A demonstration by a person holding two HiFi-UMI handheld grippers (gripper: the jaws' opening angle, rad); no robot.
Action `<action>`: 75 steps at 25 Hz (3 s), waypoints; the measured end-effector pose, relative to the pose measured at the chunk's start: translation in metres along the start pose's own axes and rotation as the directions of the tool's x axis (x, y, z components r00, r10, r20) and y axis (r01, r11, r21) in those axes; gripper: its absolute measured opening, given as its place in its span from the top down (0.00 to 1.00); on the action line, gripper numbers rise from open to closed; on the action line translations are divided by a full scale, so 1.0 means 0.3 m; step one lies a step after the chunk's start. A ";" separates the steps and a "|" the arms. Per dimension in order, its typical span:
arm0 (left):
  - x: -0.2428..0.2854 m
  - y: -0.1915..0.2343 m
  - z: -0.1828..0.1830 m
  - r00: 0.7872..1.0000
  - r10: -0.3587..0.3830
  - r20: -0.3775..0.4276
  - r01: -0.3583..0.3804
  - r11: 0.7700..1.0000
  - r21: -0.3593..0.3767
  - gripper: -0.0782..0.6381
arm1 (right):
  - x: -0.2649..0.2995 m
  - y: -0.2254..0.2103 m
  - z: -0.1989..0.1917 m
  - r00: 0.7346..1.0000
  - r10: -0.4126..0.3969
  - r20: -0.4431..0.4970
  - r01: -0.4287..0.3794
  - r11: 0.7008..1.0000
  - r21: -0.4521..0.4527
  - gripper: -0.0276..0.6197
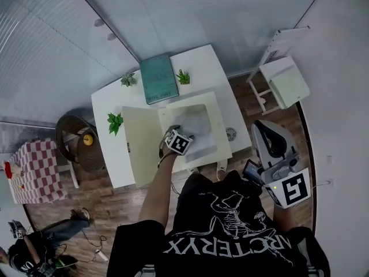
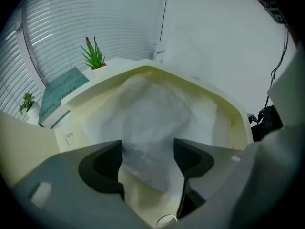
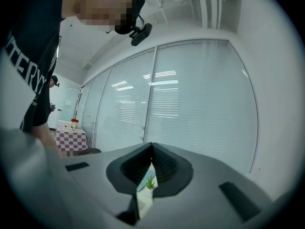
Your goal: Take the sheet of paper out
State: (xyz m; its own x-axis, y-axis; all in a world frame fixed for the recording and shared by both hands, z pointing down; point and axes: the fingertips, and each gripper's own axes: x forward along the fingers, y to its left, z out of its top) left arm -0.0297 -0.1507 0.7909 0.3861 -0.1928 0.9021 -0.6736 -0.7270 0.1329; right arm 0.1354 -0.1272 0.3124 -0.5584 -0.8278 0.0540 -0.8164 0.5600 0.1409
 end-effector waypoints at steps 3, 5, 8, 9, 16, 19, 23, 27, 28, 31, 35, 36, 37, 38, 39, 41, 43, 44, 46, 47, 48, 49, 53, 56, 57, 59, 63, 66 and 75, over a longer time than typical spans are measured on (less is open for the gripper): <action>0.000 0.000 0.001 1.000 -0.001 0.009 0.001 1.000 0.005 0.44 | 0.009 0.004 0.003 1.000 -0.002 -0.001 0.002 1.000 0.003 0.94; 0.001 0.005 -0.004 1.000 0.003 0.015 -0.003 1.000 0.005 0.44 | 0.016 0.011 0.002 1.000 -0.003 -0.003 0.003 1.000 -0.001 0.94; 0.004 0.007 -0.006 1.000 0.016 0.015 -0.016 1.000 0.003 0.44 | 0.021 0.020 0.003 1.000 -0.001 -0.002 0.001 1.000 -0.007 0.94; 0.004 0.004 -0.005 1.000 0.019 0.013 -0.019 1.000 0.004 0.45 | 0.022 0.021 0.005 1.000 -0.002 -0.001 0.002 1.000 -0.007 0.94; -0.019 -0.030 -0.028 0.998 0.063 -0.019 -0.062 0.996 0.072 0.71 | 0.026 0.032 0.025 1.000 -0.003 0.010 0.003 1.000 -0.010 0.94; -0.072 -0.033 -0.020 0.995 0.100 0.023 -0.101 0.991 0.088 0.78 | 0.028 0.039 0.027 1.000 0.004 0.017 -0.004 1.000 -0.007 0.94; -0.216 -0.040 0.030 0.983 0.143 0.118 -0.152 0.986 0.065 0.82 | 0.047 0.050 0.034 0.999 0.025 0.035 -0.025 1.000 0.013 0.94; -0.408 -0.036 0.072 0.951 0.228 0.208 -0.244 0.968 0.052 0.85 | 0.071 0.070 0.037 0.997 0.061 0.051 -0.062 0.998 0.021 0.94; -0.461 -0.033 0.083 0.939 0.251 0.235 -0.267 0.963 0.041 0.85 | 0.077 0.075 0.036 0.996 0.072 0.055 -0.073 0.997 0.022 0.94; -0.642 -0.030 0.118 0.889 0.307 0.339 -0.317 0.948 -0.027 0.86 | 0.088 0.096 0.036 0.993 0.098 0.066 -0.101 0.994 0.039 0.94; -0.942 -0.007 0.210 0.753 0.390 0.530 -0.373 0.917 -0.144 0.86 | 0.112 0.122 0.041 0.987 0.135 0.088 -0.142 0.988 0.069 0.94; -1.018 -0.001 0.238 0.710 0.407 0.575 -0.385 0.908 -0.168 0.86 | 0.121 0.127 0.042 0.985 0.142 0.094 -0.149 0.986 0.073 0.94; -1.090 0.002 0.265 0.666 0.422 0.615 -0.396 0.899 -0.189 0.86 | 0.128 0.131 0.043 0.984 0.147 0.099 -0.154 0.985 0.072 0.94; -1.159 0.003 0.291 0.621 0.436 0.652 -0.407 0.890 -0.207 0.86 | 0.136 0.135 0.045 0.984 0.150 0.101 -0.157 0.985 0.065 0.94; -1.228 0.000 0.316 0.573 0.447 0.687 -0.417 0.881 -0.226 0.86 | 0.142 0.140 0.049 0.983 0.152 0.102 -0.158 0.986 0.055 0.94; -1.363 -0.014 0.358 0.481 0.472 0.739 -0.420 0.864 -0.279 0.86 | 0.155 0.150 0.061 0.982 0.159 0.105 -0.164 0.986 0.035 0.94; -1.472 -0.027 0.381 0.414 0.502 0.759 -0.419 0.846 -0.331 0.86 | 0.169 0.161 0.075 0.979 0.168 0.114 -0.172 0.985 0.028 0.94; -1.511 -0.031 0.386 0.391 0.514 0.764 -0.428 0.836 -0.344 0.86 | 0.176 0.165 0.080 0.978 0.171 0.117 -0.176 0.984 0.028 0.94; -1.564 -0.032 0.388 0.354 0.531 0.770 -0.452 0.818 -0.356 0.86 | 0.188 0.170 0.084 0.977 0.175 0.123 -0.180 0.983 0.031 0.94; -1.581 -0.032 0.387 0.338 0.538 0.772 -0.462 0.810 -0.361 0.86 | 0.192 0.170 0.085 0.976 0.177 0.124 -0.182 0.983 0.031 0.94; -1.594 -0.031 0.386 0.327 0.545 0.772 -0.470 0.803 -0.367 0.86 | 0.195 0.171 0.086 0.976 0.180 0.126 -0.185 0.982 0.031 0.94; -1.603 -0.031 0.385 0.320 0.551 0.771 -0.476 0.797 -0.372 0.86 | 0.198 0.170 0.087 0.975 0.184 0.127 -0.189 0.982 0.030 0.94; -1.628 -0.040 0.390 0.297 0.553 0.778 -0.486 0.789 -0.375 0.86 | 0.209 0.168 0.096 0.972 0.196 0.132 -0.201 0.979 0.026 0.94; -1.631 -0.040 0.395 0.295 0.555 0.778 -0.489 0.787 -0.376 0.86 | 0.218 0.161 0.099 0.971 0.196 0.135 -0.201 0.979 0.026 0.94; -1.634 -0.038 0.400 0.290 0.554 0.780 -0.490 0.787 -0.376 0.86 | 0.221 0.159 0.101 0.971 0.195 0.136 -0.200 0.979 0.026 0.94; -1.656 -0.036 0.420 0.264 0.547 0.794 -0.488 0.786 -0.379 0.86 | 0.225 0.158 0.105 0.972 0.192 0.136 -0.197 0.980 0.026 0.94; -1.649 -0.042 0.417 0.271 0.543 0.795 -0.478 0.793 -0.378 0.86 | 0.230 0.162 0.103 0.974 0.191 0.124 -0.195 0.981 0.022 0.94; -1.647 -0.041 0.412 0.253 0.539 0.803 -0.492 0.787 -0.373 0.86 | 0.231 0.165 0.102 0.973 0.193 0.124 -0.196 0.980 0.012 0.94; -1.643 -0.040 0.429 0.258 0.542 0.800 -0.486 0.788 -0.378 0.86 | 0.240 0.140 0.104 0.978 0.171 0.119 -0.170 0.985 -0.014 0.94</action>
State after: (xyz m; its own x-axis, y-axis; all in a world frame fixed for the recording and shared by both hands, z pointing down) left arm -0.1307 -0.1317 0.2917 0.2380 -0.9710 -0.0239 -0.9567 -0.2301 -0.1780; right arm 0.0563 -0.1621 0.2913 -0.7030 -0.7101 -0.0408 -0.7074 0.6921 0.1437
